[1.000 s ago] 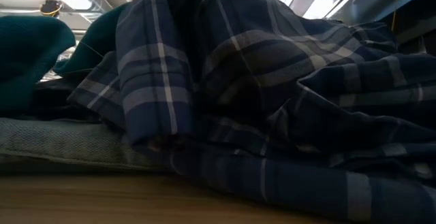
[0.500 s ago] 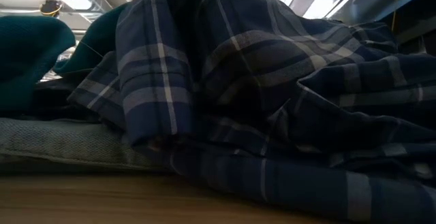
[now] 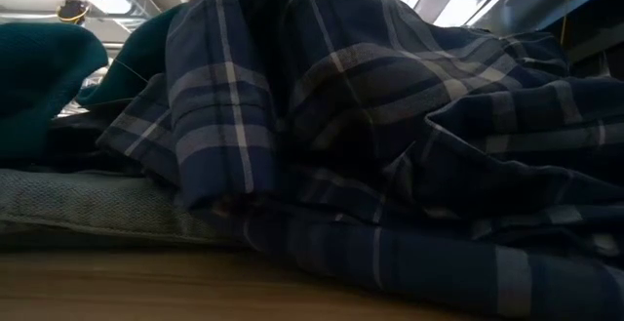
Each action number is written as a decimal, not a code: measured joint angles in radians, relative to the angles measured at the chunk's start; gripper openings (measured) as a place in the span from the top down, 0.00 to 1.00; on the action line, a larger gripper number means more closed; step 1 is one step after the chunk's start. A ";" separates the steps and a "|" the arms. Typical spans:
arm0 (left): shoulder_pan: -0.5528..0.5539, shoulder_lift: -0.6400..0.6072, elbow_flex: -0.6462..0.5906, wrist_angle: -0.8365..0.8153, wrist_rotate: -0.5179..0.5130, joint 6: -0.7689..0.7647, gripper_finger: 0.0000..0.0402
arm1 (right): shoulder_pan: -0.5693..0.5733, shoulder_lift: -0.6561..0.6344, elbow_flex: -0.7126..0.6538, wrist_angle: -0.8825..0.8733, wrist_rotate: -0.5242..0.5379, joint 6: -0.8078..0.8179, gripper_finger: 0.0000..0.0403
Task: Sort clothes
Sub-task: Put the black pants into the white laundry bin, then put the top blue sock into the white laundry bin
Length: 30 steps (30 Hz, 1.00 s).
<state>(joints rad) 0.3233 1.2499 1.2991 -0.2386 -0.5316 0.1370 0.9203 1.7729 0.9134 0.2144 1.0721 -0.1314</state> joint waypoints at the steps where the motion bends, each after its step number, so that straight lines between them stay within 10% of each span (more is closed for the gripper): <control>1: 0.004 0.006 0.000 -0.015 0.000 -0.014 0.68 | 0.000 0.000 0.000 0.000 0.000 0.000 0.42; 10: 0.001 0.022 0.000 -0.125 0.000 -0.055 0.47 | 0.000 0.000 0.000 -0.001 0.000 0.006 0.42; 30: -0.002 0.020 0.000 -0.149 0.000 -0.007 0.47 | 0.000 0.000 0.000 -0.002 0.070 0.022 0.42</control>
<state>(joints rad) 0.3214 1.2701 1.2991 -0.3874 -0.5316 0.1303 0.9203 1.7729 0.9131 0.2121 1.1426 -0.1093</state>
